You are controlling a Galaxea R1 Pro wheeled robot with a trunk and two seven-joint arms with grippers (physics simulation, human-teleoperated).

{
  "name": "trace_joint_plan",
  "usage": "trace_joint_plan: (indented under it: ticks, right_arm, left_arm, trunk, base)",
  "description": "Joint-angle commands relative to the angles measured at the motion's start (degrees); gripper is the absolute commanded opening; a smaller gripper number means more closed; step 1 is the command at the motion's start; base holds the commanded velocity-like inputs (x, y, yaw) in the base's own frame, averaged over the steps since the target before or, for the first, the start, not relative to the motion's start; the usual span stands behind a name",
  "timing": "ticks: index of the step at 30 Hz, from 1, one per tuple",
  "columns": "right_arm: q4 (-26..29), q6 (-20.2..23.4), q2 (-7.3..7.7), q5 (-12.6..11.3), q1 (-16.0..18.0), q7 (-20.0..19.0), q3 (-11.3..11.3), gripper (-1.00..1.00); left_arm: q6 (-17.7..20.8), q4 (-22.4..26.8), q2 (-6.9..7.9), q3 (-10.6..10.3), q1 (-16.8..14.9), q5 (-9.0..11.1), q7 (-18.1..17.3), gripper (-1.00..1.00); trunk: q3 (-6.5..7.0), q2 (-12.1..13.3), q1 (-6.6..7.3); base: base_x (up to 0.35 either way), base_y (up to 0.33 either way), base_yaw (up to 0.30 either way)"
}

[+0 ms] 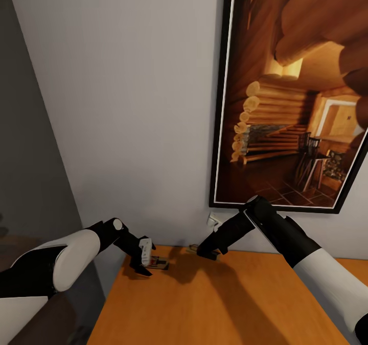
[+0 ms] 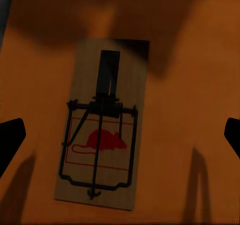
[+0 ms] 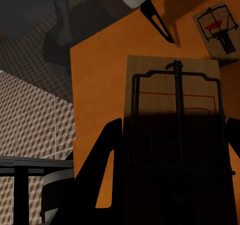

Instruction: Take the four mousetraps from the cabinet in the bathroom and place them on the bathroom floor. Make sure all four end up on the same floor surface, and ensure that at least two of them are either under or directly next to the same bathroom sink.

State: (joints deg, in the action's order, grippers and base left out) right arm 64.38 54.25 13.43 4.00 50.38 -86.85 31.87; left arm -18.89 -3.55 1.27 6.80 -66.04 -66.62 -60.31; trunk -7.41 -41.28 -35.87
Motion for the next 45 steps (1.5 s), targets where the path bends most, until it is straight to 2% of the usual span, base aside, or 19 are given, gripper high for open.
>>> trace_joint_plan:
  ticks: [1,29,43,45]
  right_arm:
    - [0.0,0.8,0.01,0.4,0.1,-0.6,0.0,-1.00]
    - [0.0,0.8,0.01,0.4,0.1,-0.6,0.0,-1.00]
    - [0.0,0.8,0.01,0.4,0.1,-0.6,0.0,-1.00]
    - [0.0,0.8,0.01,0.4,0.1,-0.6,0.0,-1.00]
  left_arm:
    - [-0.3,-0.1,0.08,0.5,-0.1,-0.5,0.0,1.00]
    - [-0.3,-0.1,0.33,0.8,-0.1,-0.4,0.0,1.00]
    - [-0.3,1.1,0.51,0.9,-0.1,-0.4,0.0,1.00]
    - [-0.3,1.2,0.50,0.9,-0.1,-0.4,0.0,1.00]
  trunk:
    - [-0.10,-0.1,-0.02]
    - [-0.28,-0.5,-0.24]
    - [-2.80,-6.1,-3.31]
    - [-2.80,-6.1,-3.31]
  base:
    - [0.000,0.000,0.000]
    - [0.000,0.000,0.000]
    - [0.000,0.000,0.000]
    - [0.000,0.000,0.000]
